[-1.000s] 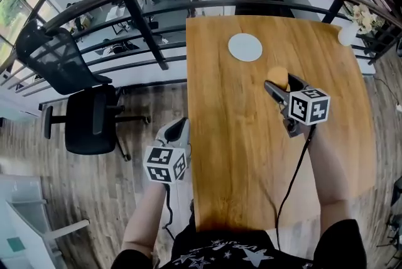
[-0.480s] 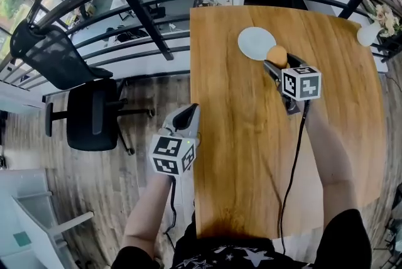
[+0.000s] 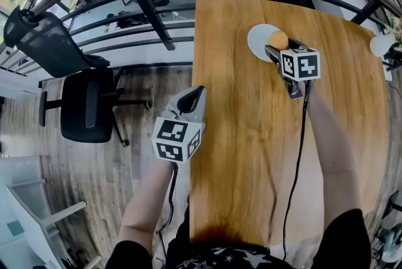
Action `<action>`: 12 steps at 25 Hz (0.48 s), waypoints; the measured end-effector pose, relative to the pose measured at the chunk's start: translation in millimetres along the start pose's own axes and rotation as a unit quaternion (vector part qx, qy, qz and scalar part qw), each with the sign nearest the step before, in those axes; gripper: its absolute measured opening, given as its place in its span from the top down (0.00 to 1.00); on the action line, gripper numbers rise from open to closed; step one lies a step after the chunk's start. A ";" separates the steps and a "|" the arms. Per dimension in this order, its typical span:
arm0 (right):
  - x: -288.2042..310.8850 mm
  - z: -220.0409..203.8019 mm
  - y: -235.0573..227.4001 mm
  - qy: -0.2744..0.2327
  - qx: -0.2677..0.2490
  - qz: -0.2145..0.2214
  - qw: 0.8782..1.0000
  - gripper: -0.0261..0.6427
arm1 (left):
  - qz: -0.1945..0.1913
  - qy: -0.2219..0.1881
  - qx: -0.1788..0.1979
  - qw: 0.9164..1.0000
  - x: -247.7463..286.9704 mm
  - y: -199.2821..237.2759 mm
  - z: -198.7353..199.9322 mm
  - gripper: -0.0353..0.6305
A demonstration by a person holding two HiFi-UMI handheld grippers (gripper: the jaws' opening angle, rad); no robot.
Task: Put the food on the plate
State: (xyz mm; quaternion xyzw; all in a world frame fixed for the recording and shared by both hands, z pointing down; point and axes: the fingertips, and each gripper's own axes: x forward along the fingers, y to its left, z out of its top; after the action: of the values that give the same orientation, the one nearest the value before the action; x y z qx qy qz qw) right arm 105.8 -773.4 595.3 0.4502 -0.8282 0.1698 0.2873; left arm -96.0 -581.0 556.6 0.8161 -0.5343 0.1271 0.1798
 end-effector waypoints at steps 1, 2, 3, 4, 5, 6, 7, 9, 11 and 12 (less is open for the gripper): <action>5.1 1.9 -2.8 0.006 -0.006 -0.002 1.000 0.43 | -0.001 0.000 -0.002 1.000 2.9 -1.1 0.6 0.94; 9.3 3.9 -4.9 0.012 -0.009 -0.002 1.000 0.43 | -0.002 0.000 -0.003 1.000 5.2 -1.7 1.3 0.94; 13.1 5.2 -5.9 0.018 -0.008 0.001 1.000 0.43 | -0.002 0.001 -0.004 1.000 7.0 -1.4 1.6 0.94; 16.6 5.1 -5.3 0.027 -0.005 0.006 1.000 0.43 | -0.002 0.002 -0.005 1.000 8.2 -0.2 1.3 0.94; 19.8 3.7 -3.9 0.038 -0.004 0.011 0.999 0.43 | -0.001 0.003 -0.005 1.000 9.0 1.4 0.5 0.94; 22.8 1.7 -2.8 0.050 -0.007 0.013 0.999 0.43 | 0.000 0.005 -0.006 1.000 9.4 3.1 -0.7 0.94; 25.4 -0.3 -2.5 0.060 -0.015 0.012 0.998 0.43 | 0.000 0.007 -0.006 1.000 9.6 4.5 -2.0 0.94; 29.5 -3.7 -3.0 0.070 -0.032 0.005 0.997 0.43 | 0.001 0.008 -0.008 1.000 9.0 6.6 -4.7 0.94; 31.6 -5.9 -3.3 0.074 -0.035 -0.001 0.997 0.43 | 0.002 0.009 -0.010 1.000 7.6 8.0 -6.5 0.94; 32.0 -5.4 -3.7 0.072 -0.032 -0.003 0.997 0.43 | 0.003 0.010 -0.011 1.000 7.0 8.6 -6.7 0.94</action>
State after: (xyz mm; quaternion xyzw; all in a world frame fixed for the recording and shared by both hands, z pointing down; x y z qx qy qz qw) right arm 96.9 -793.2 619.8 0.4303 -0.8088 0.1744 0.3611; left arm -101.2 -587.1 566.8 0.8114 -0.5362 0.1297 0.1931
